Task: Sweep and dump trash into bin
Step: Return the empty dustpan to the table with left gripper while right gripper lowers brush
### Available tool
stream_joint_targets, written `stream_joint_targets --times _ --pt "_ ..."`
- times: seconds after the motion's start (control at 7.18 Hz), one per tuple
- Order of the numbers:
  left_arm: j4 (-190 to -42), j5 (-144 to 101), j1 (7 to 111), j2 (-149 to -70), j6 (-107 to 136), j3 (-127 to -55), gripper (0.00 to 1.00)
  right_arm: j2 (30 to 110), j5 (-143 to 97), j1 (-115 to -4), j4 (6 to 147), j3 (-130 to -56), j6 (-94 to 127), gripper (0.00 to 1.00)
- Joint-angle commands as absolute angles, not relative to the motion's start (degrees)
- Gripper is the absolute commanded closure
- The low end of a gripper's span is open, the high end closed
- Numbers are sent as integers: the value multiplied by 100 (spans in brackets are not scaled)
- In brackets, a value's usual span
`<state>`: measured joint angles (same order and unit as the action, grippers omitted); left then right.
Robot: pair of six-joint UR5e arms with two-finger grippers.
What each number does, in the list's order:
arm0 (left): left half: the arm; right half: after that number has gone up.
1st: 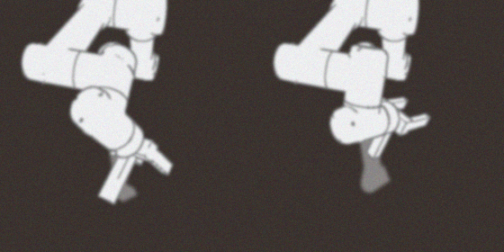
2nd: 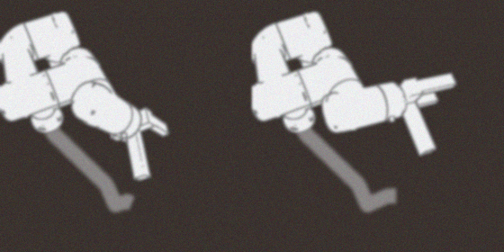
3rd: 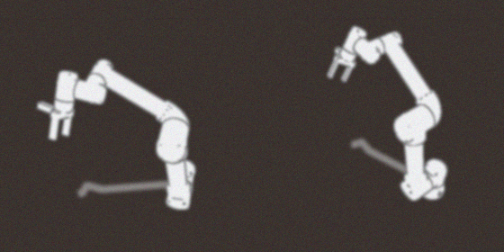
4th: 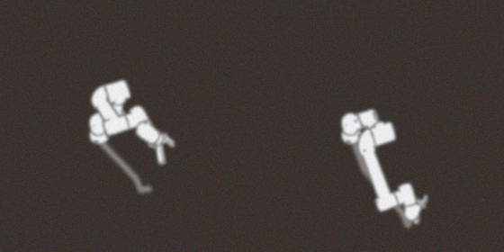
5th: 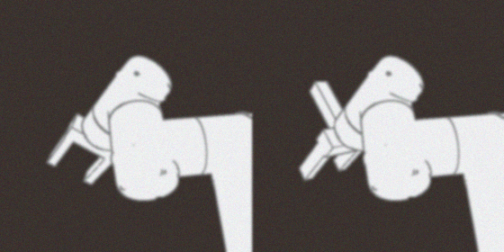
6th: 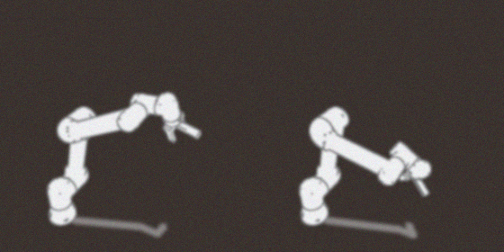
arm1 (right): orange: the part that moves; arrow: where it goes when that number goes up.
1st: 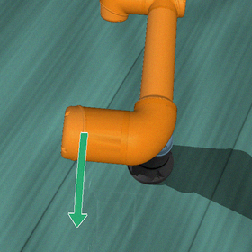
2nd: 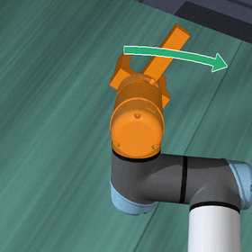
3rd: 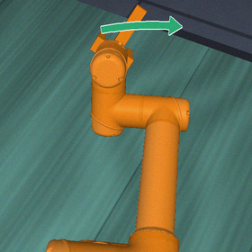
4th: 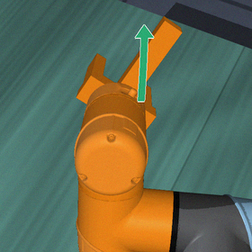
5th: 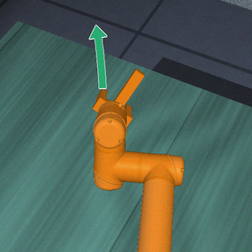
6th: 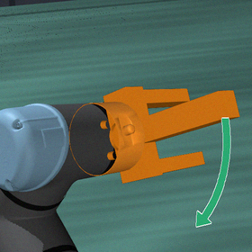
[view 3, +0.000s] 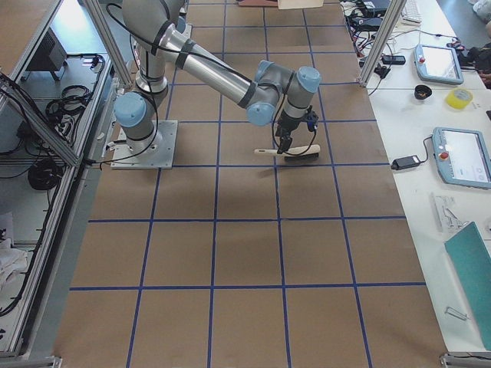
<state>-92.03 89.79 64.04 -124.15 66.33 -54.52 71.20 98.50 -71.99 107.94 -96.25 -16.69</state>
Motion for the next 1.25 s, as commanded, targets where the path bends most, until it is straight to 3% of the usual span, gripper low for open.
stream_joint_targets --times 0.0,0.28,0.7,1.11 --pt "-9063 8974 6696 -12742 6811 -5441 100 7880 9574 -7216 10339 -9615 -1653 0" --pt "-8859 9061 6925 -12998 6786 -5493 100 8331 9124 -7277 9829 -9423 -1486 0" --pt "-8571 9061 7066 -12999 6829 -6158 100 8332 8965 -8073 9219 -8676 -1301 0" --pt "-7866 9053 7066 -12903 7230 -6802 100 8245 8720 -8681 9246 -8666 -645 0"
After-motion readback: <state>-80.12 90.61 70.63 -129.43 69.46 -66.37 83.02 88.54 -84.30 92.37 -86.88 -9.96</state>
